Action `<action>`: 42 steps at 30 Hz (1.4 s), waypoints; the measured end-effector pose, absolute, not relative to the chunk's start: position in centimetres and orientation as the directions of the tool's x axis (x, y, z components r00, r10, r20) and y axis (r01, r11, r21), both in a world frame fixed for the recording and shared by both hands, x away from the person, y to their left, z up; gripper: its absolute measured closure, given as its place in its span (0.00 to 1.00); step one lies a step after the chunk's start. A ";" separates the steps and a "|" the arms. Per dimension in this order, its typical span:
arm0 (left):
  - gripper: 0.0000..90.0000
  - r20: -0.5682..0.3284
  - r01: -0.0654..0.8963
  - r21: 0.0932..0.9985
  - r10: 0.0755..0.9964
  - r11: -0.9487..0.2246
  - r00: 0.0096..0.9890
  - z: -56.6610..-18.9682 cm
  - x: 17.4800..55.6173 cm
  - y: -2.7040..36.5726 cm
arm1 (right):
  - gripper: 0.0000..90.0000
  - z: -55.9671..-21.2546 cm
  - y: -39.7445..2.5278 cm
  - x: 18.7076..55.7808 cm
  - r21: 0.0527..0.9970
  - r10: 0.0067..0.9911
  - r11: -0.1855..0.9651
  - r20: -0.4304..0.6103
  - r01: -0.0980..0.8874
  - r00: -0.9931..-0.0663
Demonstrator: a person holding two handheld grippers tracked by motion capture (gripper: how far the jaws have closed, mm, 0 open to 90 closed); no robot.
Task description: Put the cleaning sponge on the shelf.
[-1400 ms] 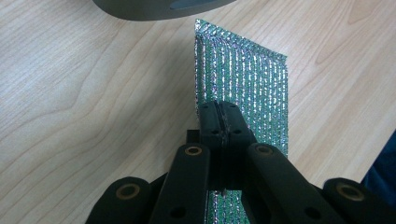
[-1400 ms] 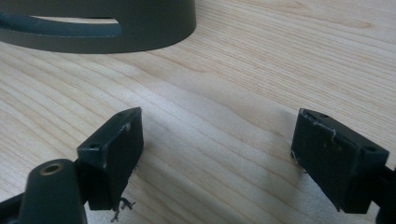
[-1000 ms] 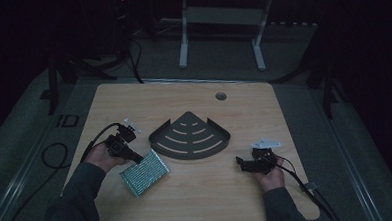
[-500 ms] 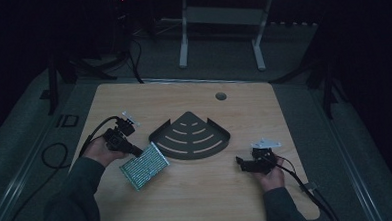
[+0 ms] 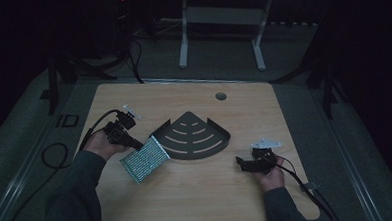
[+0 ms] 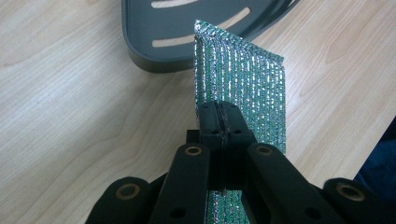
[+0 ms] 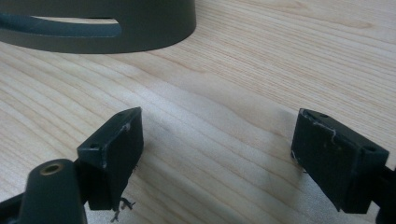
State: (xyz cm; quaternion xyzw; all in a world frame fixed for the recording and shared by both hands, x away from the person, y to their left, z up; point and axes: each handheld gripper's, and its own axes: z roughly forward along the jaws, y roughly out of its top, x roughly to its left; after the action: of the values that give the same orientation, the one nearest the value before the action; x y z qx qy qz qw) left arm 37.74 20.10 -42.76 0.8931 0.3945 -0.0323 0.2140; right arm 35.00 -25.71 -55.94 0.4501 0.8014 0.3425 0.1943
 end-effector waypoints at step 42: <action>1.00 -0.178 0.713 0.359 0.706 -0.602 0.685 -40.4 42.2 18.0 | 0.18 -55.9 -25.7 35.0 0.724 0.854 0.361 -0.004 0.588 -0.520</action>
State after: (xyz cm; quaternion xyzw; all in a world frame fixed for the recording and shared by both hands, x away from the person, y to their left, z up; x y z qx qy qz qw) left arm 42.16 18.02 -40.36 0.8948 0.3966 -0.0086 0.2046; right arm 35.02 -25.71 -55.94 0.4495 0.8017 0.3426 0.1944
